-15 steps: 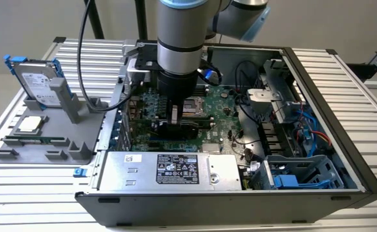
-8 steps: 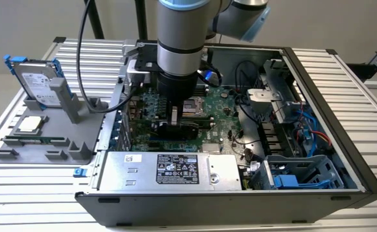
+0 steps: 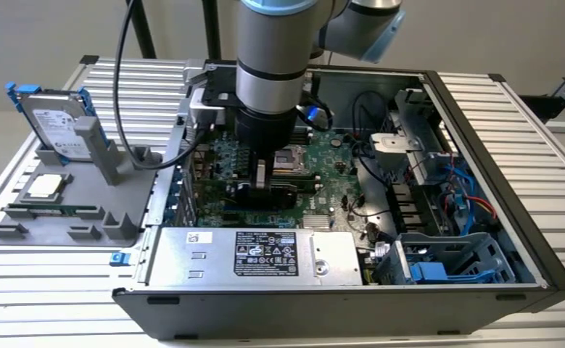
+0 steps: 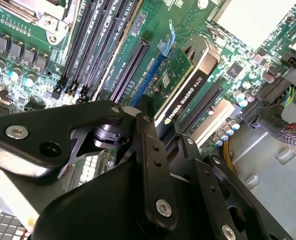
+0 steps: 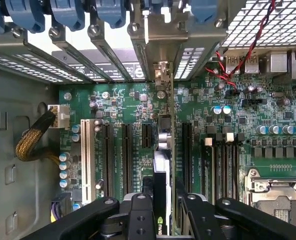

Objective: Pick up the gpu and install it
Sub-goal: 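Insert the gpu into the slot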

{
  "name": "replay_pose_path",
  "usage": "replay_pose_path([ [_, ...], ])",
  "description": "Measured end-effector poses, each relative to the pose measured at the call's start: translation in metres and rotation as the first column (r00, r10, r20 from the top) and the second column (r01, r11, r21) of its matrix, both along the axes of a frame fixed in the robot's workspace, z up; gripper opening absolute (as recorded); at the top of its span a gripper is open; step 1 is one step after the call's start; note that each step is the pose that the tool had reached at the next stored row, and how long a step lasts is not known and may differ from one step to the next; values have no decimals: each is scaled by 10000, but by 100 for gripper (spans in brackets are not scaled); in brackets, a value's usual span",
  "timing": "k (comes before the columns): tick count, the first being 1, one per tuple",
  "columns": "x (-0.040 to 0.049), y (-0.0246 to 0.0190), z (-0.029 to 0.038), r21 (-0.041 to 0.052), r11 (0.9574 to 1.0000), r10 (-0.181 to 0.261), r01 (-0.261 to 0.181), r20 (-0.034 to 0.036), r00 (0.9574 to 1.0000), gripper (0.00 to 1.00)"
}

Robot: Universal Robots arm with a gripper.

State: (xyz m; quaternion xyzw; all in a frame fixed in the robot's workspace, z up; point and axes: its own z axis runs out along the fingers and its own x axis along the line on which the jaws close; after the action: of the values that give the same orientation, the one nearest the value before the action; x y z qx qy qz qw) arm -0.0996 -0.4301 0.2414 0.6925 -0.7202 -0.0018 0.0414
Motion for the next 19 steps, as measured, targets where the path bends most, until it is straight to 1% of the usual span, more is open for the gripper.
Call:
replay_pose_path([
  [7, 2, -20, -6, 47, 10000, 74, -74, -25, 10000, 0],
  [10, -2, -26, 1, 37, 9999, 116, -116, -37, 9999, 0],
  [16, -1, -27, -1, 38, 9999, 139, -139, -30, 9999, 0],
  [19, 0, -28, -40, 25, 9999, 142, -142, -36, 9999, 0],
])
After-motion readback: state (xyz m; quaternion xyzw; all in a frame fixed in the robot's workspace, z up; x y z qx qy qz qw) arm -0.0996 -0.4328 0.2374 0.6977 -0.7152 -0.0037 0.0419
